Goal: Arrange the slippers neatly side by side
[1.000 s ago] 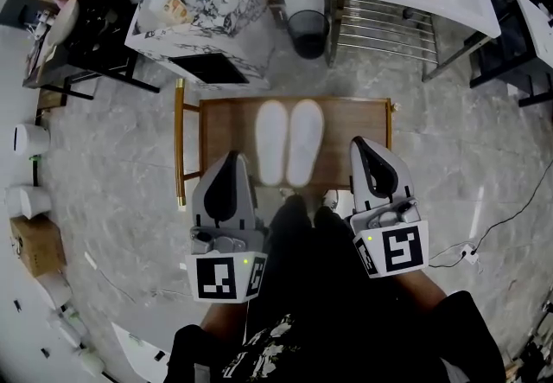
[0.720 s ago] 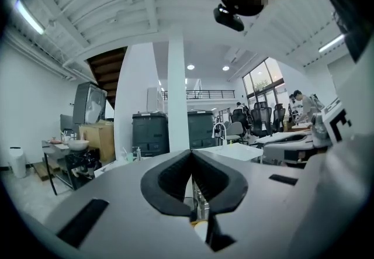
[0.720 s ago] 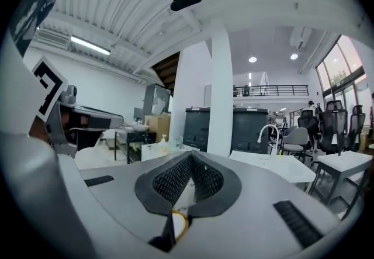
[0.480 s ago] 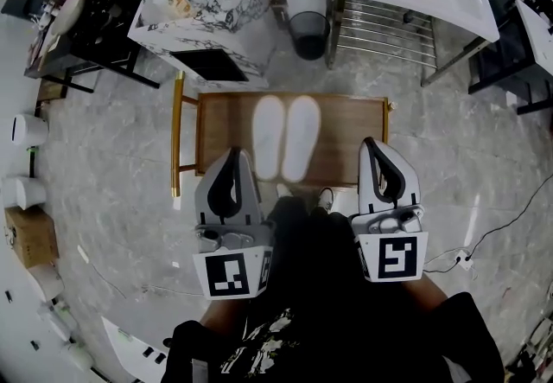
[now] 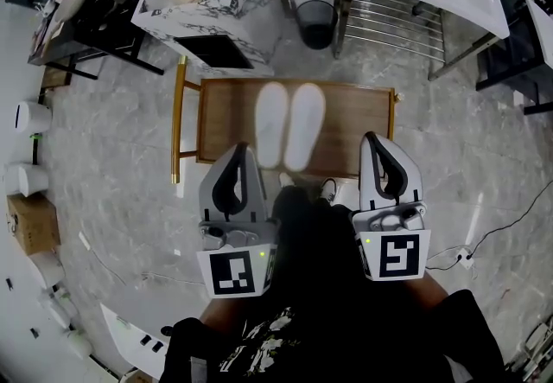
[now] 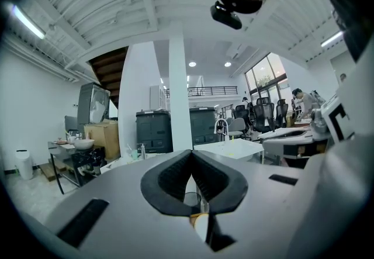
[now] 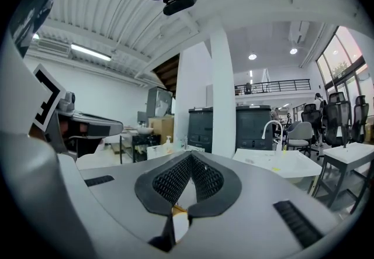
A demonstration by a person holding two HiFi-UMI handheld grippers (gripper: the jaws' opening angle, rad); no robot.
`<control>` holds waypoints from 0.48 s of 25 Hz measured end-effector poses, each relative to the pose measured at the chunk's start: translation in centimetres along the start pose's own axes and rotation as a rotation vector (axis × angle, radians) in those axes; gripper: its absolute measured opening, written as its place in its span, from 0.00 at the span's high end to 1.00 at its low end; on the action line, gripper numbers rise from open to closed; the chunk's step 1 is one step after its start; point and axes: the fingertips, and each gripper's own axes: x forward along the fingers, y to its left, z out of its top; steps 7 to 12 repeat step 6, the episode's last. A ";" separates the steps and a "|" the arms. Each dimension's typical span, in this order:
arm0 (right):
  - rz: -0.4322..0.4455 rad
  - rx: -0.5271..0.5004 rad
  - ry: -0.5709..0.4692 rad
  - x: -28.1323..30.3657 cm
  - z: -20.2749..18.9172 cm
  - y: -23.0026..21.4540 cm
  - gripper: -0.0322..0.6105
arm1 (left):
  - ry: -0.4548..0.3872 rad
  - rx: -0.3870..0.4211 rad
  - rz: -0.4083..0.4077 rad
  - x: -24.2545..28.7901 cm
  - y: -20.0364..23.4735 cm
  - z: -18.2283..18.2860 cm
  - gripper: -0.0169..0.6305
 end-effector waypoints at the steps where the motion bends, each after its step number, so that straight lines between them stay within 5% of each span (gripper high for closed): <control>1: 0.001 0.001 0.001 0.0 -0.1 0.0 0.95 | 0.004 0.000 0.002 -0.1 0.0 -0.1 0.97; 12: -0.001 0.011 -0.002 0.0 -0.1 -0.1 0.95 | -0.020 0.007 0.012 -0.1 0.2 0.1 0.97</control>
